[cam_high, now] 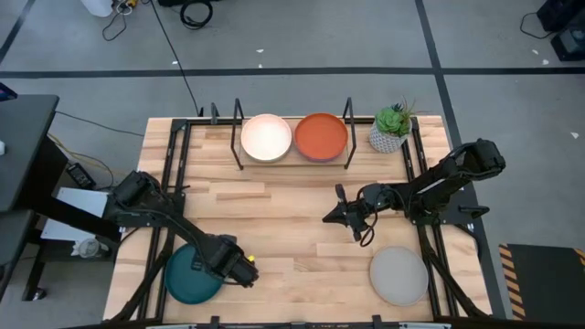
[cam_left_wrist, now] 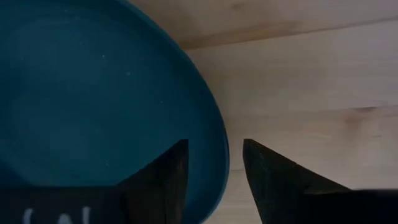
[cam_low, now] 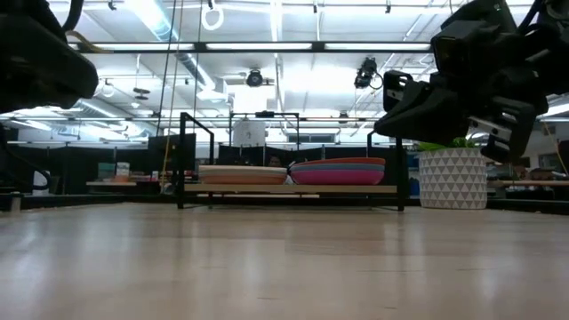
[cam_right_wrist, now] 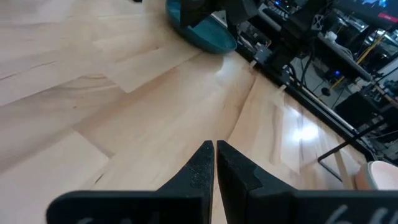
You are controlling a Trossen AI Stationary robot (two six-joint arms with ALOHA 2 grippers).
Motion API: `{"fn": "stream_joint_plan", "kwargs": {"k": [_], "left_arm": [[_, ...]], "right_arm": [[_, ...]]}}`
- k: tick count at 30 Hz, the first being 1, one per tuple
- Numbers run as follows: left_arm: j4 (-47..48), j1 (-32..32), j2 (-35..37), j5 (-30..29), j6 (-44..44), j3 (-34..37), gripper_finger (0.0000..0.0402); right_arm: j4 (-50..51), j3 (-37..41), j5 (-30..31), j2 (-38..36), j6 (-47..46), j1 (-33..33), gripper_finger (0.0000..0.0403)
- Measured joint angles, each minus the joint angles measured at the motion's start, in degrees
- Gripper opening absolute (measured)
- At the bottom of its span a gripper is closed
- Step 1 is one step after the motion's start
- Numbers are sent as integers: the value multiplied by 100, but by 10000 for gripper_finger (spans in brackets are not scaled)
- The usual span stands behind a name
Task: Place and stack plates onto a shelf
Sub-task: Stack the dark blue plate on top of the dark orange plate on the shelf
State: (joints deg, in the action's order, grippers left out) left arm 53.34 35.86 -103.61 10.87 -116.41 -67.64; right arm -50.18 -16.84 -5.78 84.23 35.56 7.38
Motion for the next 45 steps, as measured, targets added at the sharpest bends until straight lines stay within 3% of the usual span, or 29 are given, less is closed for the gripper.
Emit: {"fn": "stream_joint_plan", "kwargs": {"k": [12, 19, 27, 31, 38, 45], "left_arm": [[14, 20, -376, 87, 451, 4, 114], [98, -54, -374, 242, 1023, -191, 18], [359, -138, -374, 221, 2058, -1193, 16], [503, -223, -374, -149, 3440, -1834, 15], [546, -582, -374, -1897, 7024, -2587, 14], [562, -1333, -369, -3279, 9396, -2804, 16]], "right_arm": [[38, 0, 2, 0, -131, 2, 25], [37, 0, 2, 0, -137, 2, 25], [36, 0, 4, 0, -137, 2, 25], [38, 0, 4, 0, -139, 2, 25], [171, 0, 4, 0, -395, 2, 25], [559, 0, 7, 0, -990, 92, 25]]}}
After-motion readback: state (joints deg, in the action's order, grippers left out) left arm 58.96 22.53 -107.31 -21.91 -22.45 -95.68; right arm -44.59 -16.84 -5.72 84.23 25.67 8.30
